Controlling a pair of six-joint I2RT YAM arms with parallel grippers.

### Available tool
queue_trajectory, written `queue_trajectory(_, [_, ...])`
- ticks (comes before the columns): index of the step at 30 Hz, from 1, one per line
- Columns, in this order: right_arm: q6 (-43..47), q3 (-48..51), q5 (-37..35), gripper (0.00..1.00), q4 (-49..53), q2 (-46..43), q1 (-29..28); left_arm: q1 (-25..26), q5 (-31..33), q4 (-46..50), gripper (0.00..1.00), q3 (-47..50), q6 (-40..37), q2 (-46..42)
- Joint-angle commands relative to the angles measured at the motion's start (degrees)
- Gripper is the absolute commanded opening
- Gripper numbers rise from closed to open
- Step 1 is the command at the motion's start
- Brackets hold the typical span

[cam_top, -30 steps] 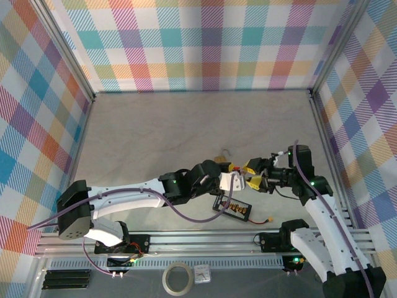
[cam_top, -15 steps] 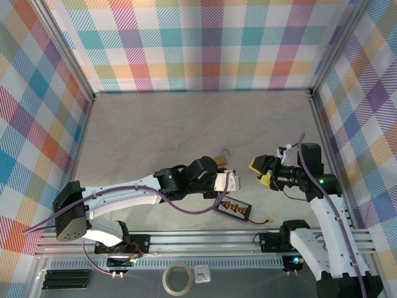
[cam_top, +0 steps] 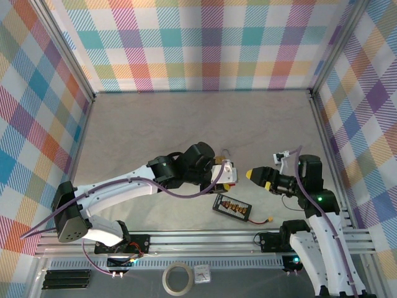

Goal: Unlock with the key

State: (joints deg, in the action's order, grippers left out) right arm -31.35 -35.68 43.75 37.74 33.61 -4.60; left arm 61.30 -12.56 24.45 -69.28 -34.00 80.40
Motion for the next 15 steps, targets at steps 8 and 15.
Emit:
queue_trajectory(8, [-7.33, 8.54, 1.94, 0.75, -11.76, -6.6, -6.99, -3.4, -5.47, -0.16, 0.0, -7.6, 11.43, 4.47])
queue_trajectory(15, [-7.8, 11.07, -3.37, 0.68, -15.69, -6.37, -12.3, -6.25, -8.09, -2.54, 0.0, -10.17, 21.36, 7.47])
